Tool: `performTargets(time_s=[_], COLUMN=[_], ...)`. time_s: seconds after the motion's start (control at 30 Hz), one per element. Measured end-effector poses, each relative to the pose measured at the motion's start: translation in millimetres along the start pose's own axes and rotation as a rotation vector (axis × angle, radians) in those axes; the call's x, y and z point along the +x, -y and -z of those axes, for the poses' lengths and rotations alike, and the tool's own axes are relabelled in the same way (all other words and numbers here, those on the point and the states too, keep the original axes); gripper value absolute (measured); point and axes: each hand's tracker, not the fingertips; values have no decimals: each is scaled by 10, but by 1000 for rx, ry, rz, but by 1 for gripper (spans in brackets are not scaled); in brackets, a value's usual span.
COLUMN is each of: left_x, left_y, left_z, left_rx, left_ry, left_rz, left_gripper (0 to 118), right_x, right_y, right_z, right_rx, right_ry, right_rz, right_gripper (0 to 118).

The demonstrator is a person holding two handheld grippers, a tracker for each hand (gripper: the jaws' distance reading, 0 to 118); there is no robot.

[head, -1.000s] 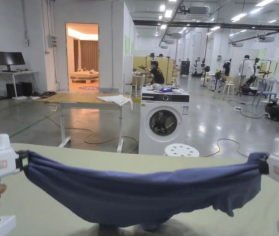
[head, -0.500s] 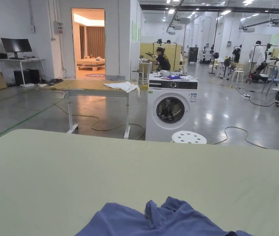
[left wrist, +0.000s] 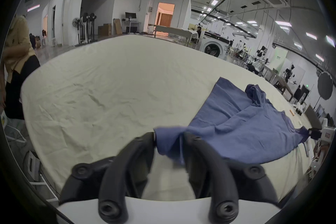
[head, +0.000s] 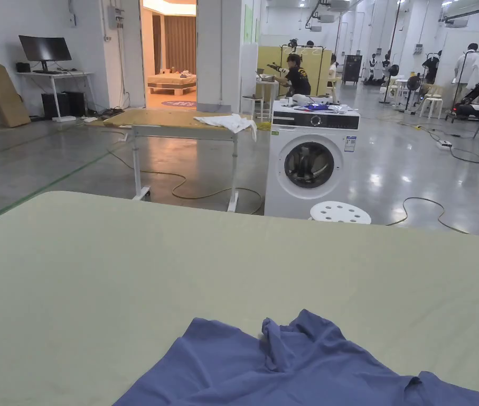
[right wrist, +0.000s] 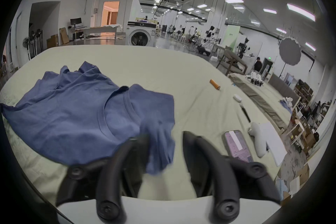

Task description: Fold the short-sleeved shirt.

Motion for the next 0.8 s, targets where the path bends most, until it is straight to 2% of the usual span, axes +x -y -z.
performTargets(time_s=[0.03,0.07,0.1,0.13,0.23,0.43,0.6,0.63,0.67,0.73,0.77,0.8], left_x=[20,44,63,96,285,714,1076,1158,1224,1321,1377,1413], left_y=[-38,-86,-113,-161,-328,-543,-588,-571,-569,-584,-571,-571], left_z=[-21,-40,-45,-63,-133,-57,-34,-55,-69,-83,-93,-96], left_rx=[14,25,39,58,116,236,363,380,400,434,455,466], left_ry=[-9,-16,-19,-16,-15,22,86,88,85,74,58,40], left_rz=[14,20,27,34,67,154,196,201,206,224,241,257], left_gripper=[38,55,65,69,70,67,37,29,18,4,0,0], right_x=[-12,-18,-43,-78,-241,-726,-1111,-1166,-1216,-1302,-1339,-1365], right_y=[-35,-84,-148,-210,-422,-747,-923,-947,-967,-1007,-1026,-1046], right_z=[-42,-93,-150,-197,-353,-511,-610,-636,-663,-696,-709,-717], right_rx=[17,48,83,111,208,385,515,528,548,585,593,592], right_ry=[1,-5,-10,-11,-36,-140,-188,-191,-190,-176,-161,-155], right_rz=[4,20,30,33,33,105,143,147,148,142,139,140], right_gripper=[48,58,61,62,66,66,62,57,42,14,7,7])
